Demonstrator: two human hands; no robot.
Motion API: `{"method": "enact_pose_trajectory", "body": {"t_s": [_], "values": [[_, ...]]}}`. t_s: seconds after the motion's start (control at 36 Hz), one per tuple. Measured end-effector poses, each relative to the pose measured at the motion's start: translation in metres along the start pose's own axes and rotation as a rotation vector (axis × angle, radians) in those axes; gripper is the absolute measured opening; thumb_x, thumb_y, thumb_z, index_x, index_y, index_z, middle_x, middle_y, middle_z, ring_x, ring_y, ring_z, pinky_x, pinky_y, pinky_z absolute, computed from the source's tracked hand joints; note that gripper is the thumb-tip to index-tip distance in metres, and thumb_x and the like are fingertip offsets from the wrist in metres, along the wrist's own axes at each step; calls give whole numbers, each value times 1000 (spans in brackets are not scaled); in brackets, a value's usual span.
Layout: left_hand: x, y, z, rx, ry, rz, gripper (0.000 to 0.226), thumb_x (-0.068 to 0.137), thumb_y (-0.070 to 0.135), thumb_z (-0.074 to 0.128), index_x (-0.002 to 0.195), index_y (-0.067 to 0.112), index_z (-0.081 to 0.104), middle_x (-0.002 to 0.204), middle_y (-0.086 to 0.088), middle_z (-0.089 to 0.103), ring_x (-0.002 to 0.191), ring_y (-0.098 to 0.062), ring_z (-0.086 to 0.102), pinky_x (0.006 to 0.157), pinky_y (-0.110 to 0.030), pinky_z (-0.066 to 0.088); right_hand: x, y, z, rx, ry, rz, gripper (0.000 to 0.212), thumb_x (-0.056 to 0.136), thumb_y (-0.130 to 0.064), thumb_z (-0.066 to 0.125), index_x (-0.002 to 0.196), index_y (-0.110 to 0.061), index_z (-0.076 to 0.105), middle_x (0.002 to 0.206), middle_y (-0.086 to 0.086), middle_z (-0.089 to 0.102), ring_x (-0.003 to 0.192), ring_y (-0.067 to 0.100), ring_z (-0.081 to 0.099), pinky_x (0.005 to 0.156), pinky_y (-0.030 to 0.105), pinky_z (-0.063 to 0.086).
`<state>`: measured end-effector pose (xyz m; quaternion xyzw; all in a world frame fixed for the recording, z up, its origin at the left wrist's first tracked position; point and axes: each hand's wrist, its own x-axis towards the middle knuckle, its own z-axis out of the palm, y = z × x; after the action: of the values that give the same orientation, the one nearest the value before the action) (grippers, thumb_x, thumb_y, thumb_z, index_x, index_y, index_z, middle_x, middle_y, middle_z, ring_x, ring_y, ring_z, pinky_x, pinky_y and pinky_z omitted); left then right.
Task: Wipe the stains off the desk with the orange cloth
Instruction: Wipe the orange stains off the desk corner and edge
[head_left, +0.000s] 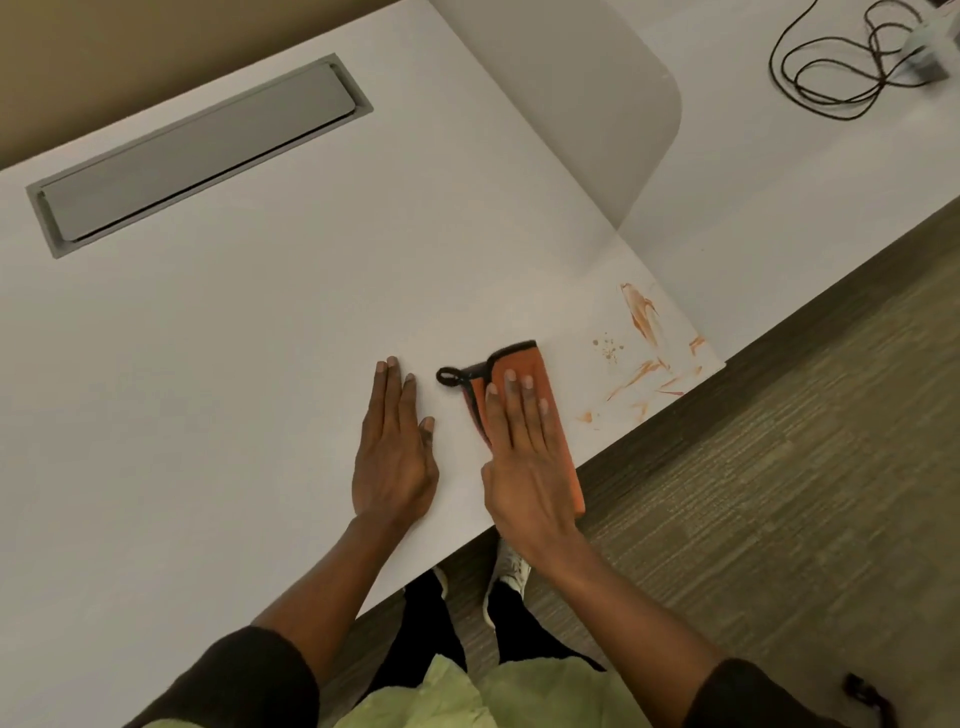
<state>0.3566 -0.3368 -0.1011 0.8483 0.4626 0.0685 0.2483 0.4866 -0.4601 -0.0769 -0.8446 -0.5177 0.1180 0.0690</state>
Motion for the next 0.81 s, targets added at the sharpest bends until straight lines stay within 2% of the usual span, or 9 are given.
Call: {"method": "enact_pose_trajectory", "body": {"t_s": [0.08,0.19,0.36,0.5,0.61,0.72,0.81], "values": [[0,2,-1,12,-7,-7,63,117,39,28,175,14,18,185,4,-1,170,-7,-9,133,-25,1,-11,5,3,19,13,-23,89,99,-27,47,168,-9,-6,177,18,-11,166,34,-9,134,54,16],[1,2,0,39,-7,1,64,116,39,26,174,13,19,185,3,0,170,-8,-8,133,-26,1,22,16,-2,35,36,-26,87,99,-30,46,168,-9,-3,178,17,-8,166,34,-8,135,54,15],[0,1,2,40,-14,-17,66,116,42,25,175,15,15,185,5,-2,170,-8,-9,133,-29,2,66,25,-17,69,92,146,85,100,-17,50,168,-5,0,178,18,-1,166,34,-2,135,51,12],[0,0,3,50,-1,-4,65,116,41,24,175,13,17,185,1,2,170,-10,-6,135,-32,5,24,9,-9,116,89,110,84,95,-14,43,169,-10,3,178,14,-5,166,32,-7,136,50,8],[0,0,3,52,17,2,65,116,41,24,174,13,19,185,0,4,171,-10,-5,136,-33,7,-7,5,-1,101,73,47,85,94,-13,46,169,-8,5,178,16,-2,166,33,-5,136,52,11],[1,-2,6,66,25,0,64,117,43,24,174,15,16,185,2,3,170,-8,-7,135,-32,5,26,23,-10,68,83,56,83,97,-18,46,168,-9,4,178,16,-1,166,33,-4,135,52,13],[1,-2,8,69,24,-5,63,117,42,25,174,16,17,185,4,2,170,-7,-8,135,-32,5,64,38,-22,51,118,165,79,100,-18,41,168,-6,2,178,18,-1,166,34,-2,135,51,11]]}}
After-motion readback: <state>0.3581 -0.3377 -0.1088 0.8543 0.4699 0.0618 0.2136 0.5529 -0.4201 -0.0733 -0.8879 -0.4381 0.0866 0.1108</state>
